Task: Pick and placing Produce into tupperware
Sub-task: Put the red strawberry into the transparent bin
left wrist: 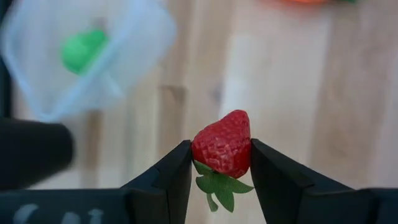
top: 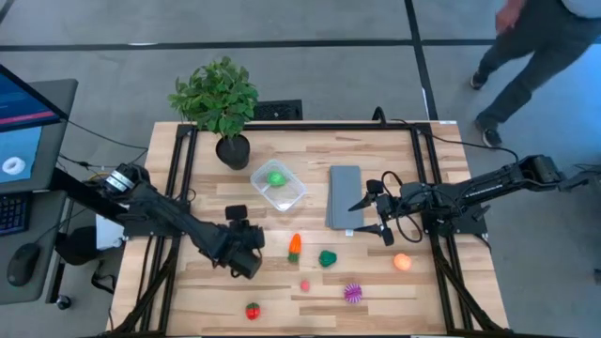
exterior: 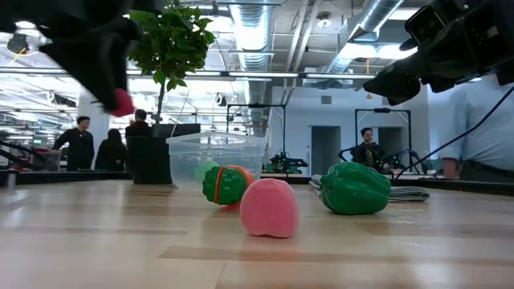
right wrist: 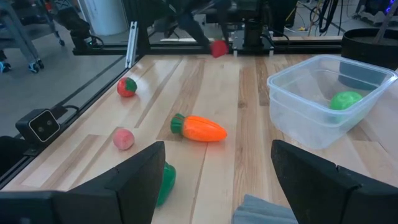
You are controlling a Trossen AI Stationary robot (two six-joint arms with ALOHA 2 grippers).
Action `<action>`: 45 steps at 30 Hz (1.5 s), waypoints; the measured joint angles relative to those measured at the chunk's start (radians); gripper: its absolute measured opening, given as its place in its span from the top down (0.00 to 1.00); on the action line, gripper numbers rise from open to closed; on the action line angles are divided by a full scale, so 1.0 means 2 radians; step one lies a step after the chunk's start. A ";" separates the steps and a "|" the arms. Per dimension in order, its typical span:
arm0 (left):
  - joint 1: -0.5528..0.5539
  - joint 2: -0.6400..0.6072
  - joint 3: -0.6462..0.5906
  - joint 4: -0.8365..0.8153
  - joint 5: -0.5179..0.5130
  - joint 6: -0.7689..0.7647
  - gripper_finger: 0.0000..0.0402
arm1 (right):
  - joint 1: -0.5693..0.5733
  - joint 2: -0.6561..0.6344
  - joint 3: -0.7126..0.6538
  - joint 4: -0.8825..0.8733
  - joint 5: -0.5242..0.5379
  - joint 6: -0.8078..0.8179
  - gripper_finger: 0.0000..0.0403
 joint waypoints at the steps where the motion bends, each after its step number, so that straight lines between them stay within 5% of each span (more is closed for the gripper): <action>1: 0.006 0.000 0.000 0.001 -0.011 0.011 0.65 | 0.000 0.000 0.000 0.000 0.000 0.000 0.21; 10: 0.076 0.000 0.000 0.041 -0.071 0.121 0.65 | 0.000 0.000 0.000 0.000 0.000 0.000 0.21; 19: 0.166 0.000 0.000 0.128 -0.068 0.258 0.65 | 0.000 0.000 0.000 -0.010 0.000 -0.003 0.21; 33: 0.300 0.000 0.000 0.200 0.046 0.361 0.65 | 0.000 0.000 0.000 -0.015 0.000 -0.006 0.21; 45: 0.349 0.002 0.000 0.217 0.107 0.379 0.64 | 0.000 0.000 0.000 -0.022 0.000 -0.013 0.21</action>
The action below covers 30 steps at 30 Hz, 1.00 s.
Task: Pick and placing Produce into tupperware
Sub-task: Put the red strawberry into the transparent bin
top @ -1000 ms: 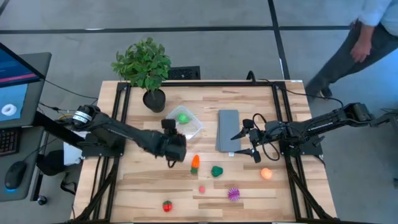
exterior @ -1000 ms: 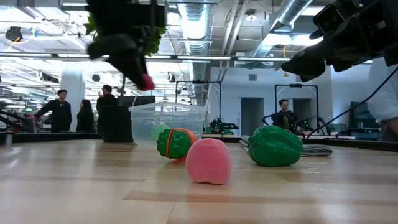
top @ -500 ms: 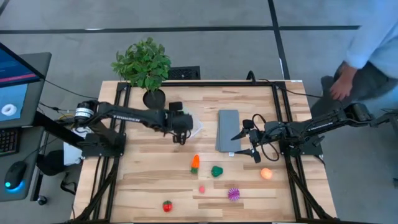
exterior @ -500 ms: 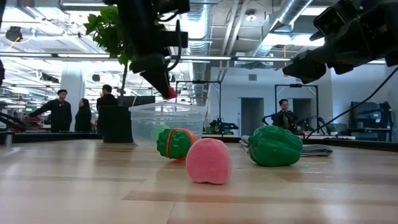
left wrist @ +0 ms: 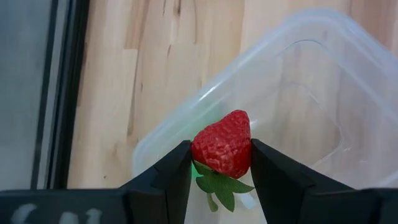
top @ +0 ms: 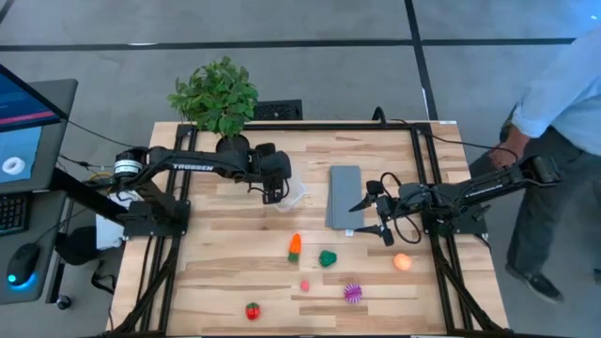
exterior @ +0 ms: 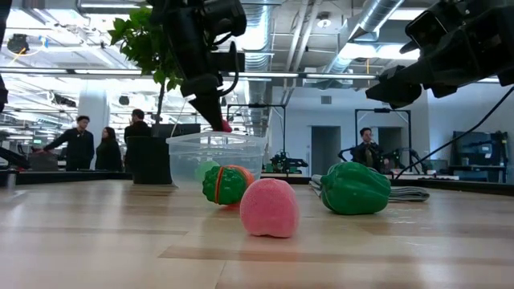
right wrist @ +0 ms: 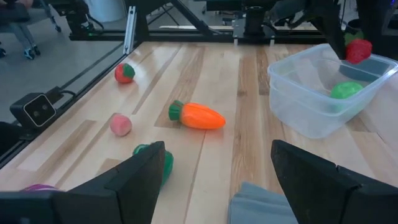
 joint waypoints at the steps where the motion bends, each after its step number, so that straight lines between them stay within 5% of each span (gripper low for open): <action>1: 0.002 0.000 0.000 0.000 0.000 0.000 0.64 | 0.000 0.000 0.000 0.000 0.000 0.000 0.21; 30: 0.001 0.000 0.000 -0.016 0.026 0.006 0.45 | 0.000 0.000 0.000 0.000 0.001 0.000 0.21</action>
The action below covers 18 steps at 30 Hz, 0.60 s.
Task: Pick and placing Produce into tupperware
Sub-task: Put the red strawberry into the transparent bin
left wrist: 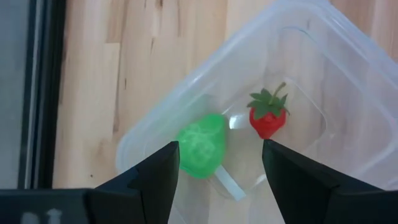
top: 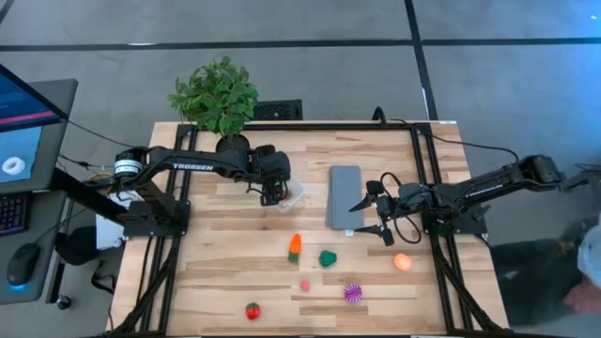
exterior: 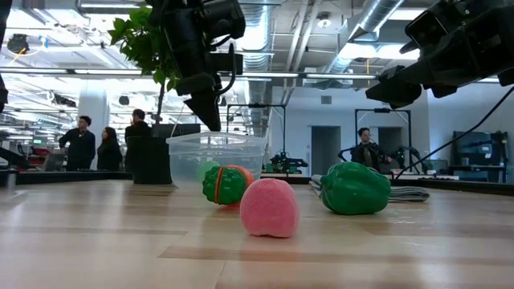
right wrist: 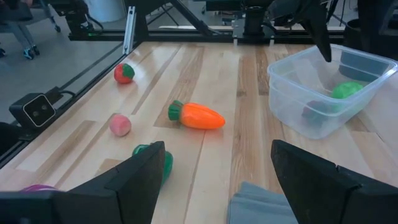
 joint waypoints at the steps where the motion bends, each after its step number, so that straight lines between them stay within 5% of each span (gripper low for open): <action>1: -0.002 0.000 0.000 -0.004 0.000 0.000 0.45 | 0.000 0.000 0.000 0.000 0.000 0.000 0.21; 18: -0.097 -0.068 0.000 -0.126 0.007 -0.124 0.45 | -0.001 0.000 -0.001 -0.004 0.000 0.000 0.21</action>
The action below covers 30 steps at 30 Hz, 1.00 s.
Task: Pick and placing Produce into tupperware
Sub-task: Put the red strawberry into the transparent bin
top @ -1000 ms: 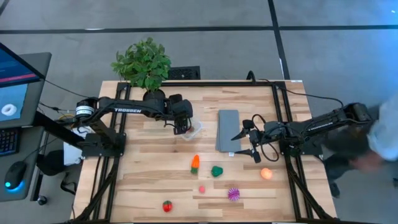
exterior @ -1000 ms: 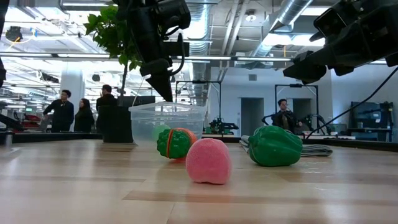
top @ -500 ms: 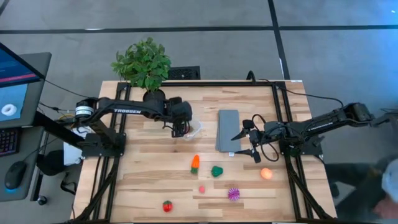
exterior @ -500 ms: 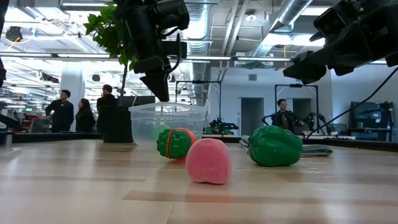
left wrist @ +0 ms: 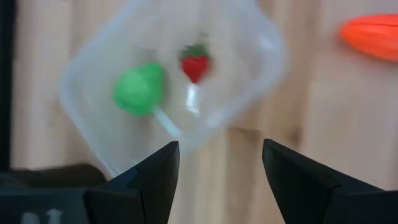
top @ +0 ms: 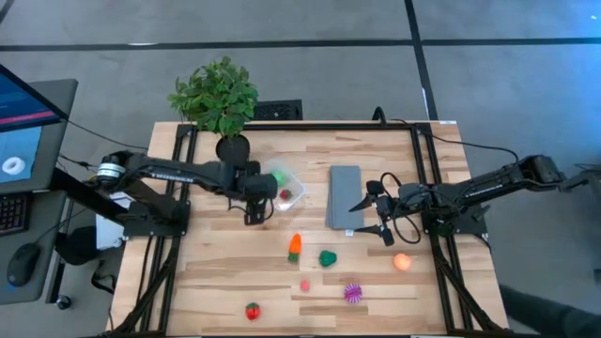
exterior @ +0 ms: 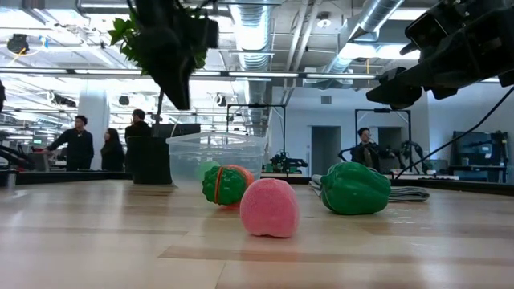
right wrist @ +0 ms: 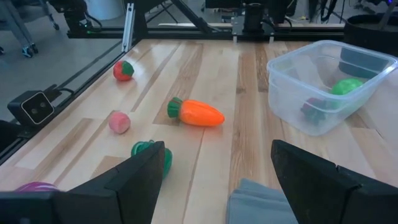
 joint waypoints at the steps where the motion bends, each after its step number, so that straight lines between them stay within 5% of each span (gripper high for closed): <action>1: -0.011 -0.004 -0.001 -0.002 0.005 -0.011 0.45 | 0.000 0.000 0.000 0.000 0.000 0.000 0.21; 19: -0.244 -0.007 -0.004 0.034 0.014 -0.245 0.45 | 0.000 0.000 0.000 0.008 0.000 0.009 0.21; 30: -0.373 0.007 -0.005 0.087 -0.078 -0.444 0.45 | 0.001 0.000 0.000 0.020 0.000 0.013 0.21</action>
